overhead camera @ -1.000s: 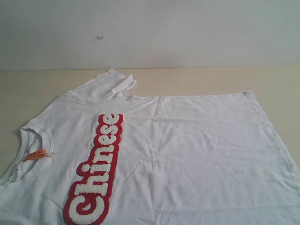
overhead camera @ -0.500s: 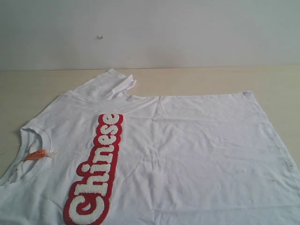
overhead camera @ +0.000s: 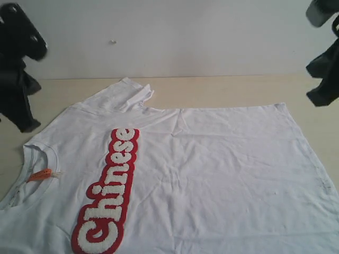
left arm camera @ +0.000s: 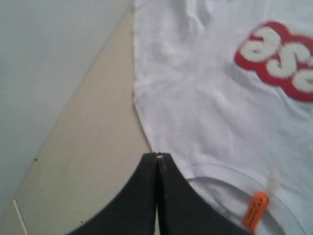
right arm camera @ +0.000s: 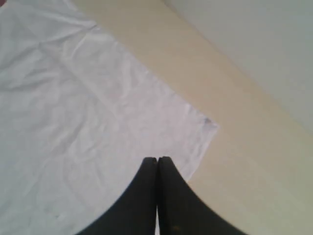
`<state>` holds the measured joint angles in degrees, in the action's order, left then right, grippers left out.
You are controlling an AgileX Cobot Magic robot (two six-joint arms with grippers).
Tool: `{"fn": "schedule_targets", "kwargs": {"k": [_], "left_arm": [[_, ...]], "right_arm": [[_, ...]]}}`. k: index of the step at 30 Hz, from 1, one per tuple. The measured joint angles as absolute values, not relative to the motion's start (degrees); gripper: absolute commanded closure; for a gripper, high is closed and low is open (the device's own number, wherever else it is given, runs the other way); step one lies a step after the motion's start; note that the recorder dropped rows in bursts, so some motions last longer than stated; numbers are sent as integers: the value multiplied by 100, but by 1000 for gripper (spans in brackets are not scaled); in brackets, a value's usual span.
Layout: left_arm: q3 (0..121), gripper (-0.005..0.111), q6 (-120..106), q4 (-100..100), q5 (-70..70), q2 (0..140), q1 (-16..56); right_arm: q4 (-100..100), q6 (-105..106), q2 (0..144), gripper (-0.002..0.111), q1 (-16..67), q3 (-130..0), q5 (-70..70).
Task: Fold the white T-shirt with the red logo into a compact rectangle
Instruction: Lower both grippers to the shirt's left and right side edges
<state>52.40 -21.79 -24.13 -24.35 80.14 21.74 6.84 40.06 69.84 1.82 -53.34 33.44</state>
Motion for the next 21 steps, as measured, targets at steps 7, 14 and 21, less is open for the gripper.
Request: {"fn": "schedule_targets", "kwargs": {"k": [7, 14, 21], "left_arm": [[5240, 107, -4298, -1990, -4035, 8227, 2429], [5240, 107, -5326, -1112, -4713, 8227, 2429], [5240, 78, -6083, 0, -4902, 8338, 2429]], "right_arm": [[1844, 6545, 7736, 108, 192, -5334, 4876], [2108, 6983, 7845, 107, 192, -5334, 5375], [2130, 6994, 7845, 81, 192, -5334, 5690]]}}
